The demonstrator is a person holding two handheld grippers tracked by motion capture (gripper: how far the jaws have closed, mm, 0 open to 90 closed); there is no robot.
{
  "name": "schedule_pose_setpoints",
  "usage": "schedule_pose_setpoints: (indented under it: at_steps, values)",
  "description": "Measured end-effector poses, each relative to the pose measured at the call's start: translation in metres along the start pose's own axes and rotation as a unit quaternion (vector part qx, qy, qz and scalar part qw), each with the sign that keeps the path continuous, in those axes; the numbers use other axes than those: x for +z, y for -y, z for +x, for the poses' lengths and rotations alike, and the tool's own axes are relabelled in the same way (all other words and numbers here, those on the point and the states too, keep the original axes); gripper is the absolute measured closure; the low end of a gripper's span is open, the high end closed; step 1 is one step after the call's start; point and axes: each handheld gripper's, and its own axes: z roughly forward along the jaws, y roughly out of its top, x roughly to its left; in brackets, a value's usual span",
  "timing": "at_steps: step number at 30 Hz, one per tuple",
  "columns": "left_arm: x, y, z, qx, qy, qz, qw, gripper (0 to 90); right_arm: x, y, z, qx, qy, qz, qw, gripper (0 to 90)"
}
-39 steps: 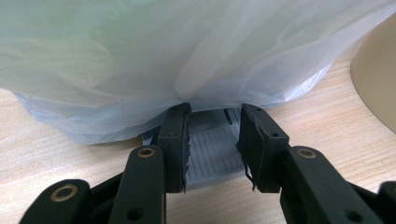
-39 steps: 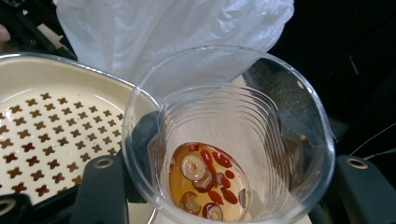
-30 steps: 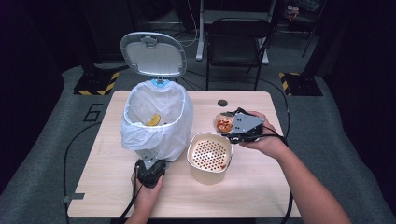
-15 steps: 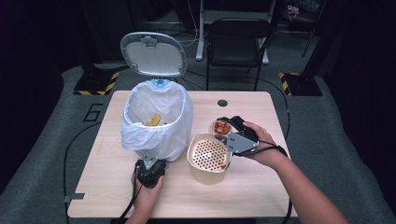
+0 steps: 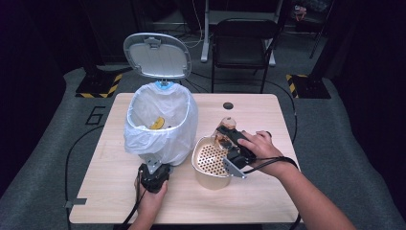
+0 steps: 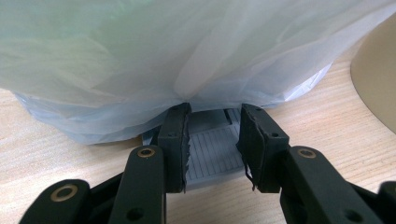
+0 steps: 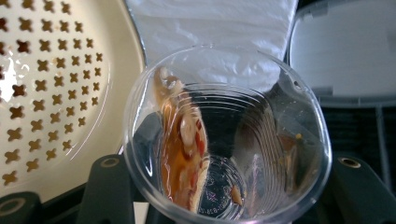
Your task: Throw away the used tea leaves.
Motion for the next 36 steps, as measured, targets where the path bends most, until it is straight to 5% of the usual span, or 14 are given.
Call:
schedule_pose_setpoints:
  at_steps: [5,9,10,12,15,17,23,24,25,27,29,32,34,36]
  values:
    - [0.000,0.000,0.000,0.000,0.000,0.000,1.0000,63.2,0.004,-0.007,0.007,-0.092,0.021,0.027,0.9952,41.8]
    - [0.000,0.000,0.000,0.000,0.000,0.000,1.0000,63.2,0.004,-0.009,0.012,-0.182,0.047,0.052,0.9808,42.0]
    - [0.000,0.000,0.000,0.000,0.000,0.000,1.0000,63.1,0.005,-0.009,0.014,-0.188,0.029,0.056,0.9802,42.0]
    - [0.000,0.000,0.000,0.000,0.000,0.000,1.0000,63.1,0.005,-0.010,0.020,-0.228,0.028,0.059,0.9715,42.0]
    - [0.000,0.000,0.000,0.000,0.000,0.000,1.0000,63.1,0.005,-0.010,0.027,-0.217,0.039,0.063,0.9734,41.9]
    - [0.000,0.000,0.000,0.000,0.000,0.000,1.0000,63.1,0.006,-0.009,0.029,-0.248,0.042,0.062,0.9660,41.9]
    - [0.000,0.000,0.000,0.000,0.000,0.000,1.0000,63.2,0.006,-0.007,0.033,-0.254,0.046,0.067,0.9638,41.8]
    - [0.000,0.000,0.000,0.000,0.000,0.000,1.0000,63.2,0.006,-0.008,0.030,-0.288,0.036,0.062,0.9550,41.8]
    - [0.000,0.000,0.000,0.000,0.000,0.000,1.0000,63.1,0.006,-0.007,0.031,-0.285,0.036,0.064,0.9559,41.8]
    - [0.000,0.000,0.000,0.000,0.000,0.000,1.0000,63.1,0.006,-0.007,0.036,-0.246,0.051,0.066,0.9657,41.8]
    - [0.000,0.000,0.000,0.001,0.000,0.000,1.0000,63.1,0.006,-0.007,0.034,-0.262,0.046,0.067,0.9616,41.7]
    - [0.000,0.000,0.000,0.001,0.000,0.000,1.0000,63.1,0.006,-0.008,0.033,-0.260,0.048,0.066,0.9621,41.7]
    - [0.000,0.000,0.000,0.001,0.000,0.000,1.0000,63.2,0.006,-0.008,0.029,-0.287,0.039,0.060,0.9553,41.7]
    - [0.000,0.000,0.000,0.001,0.000,0.000,1.0000,63.1,0.006,-0.007,0.034,-0.239,0.051,0.066,0.9674,41.7]
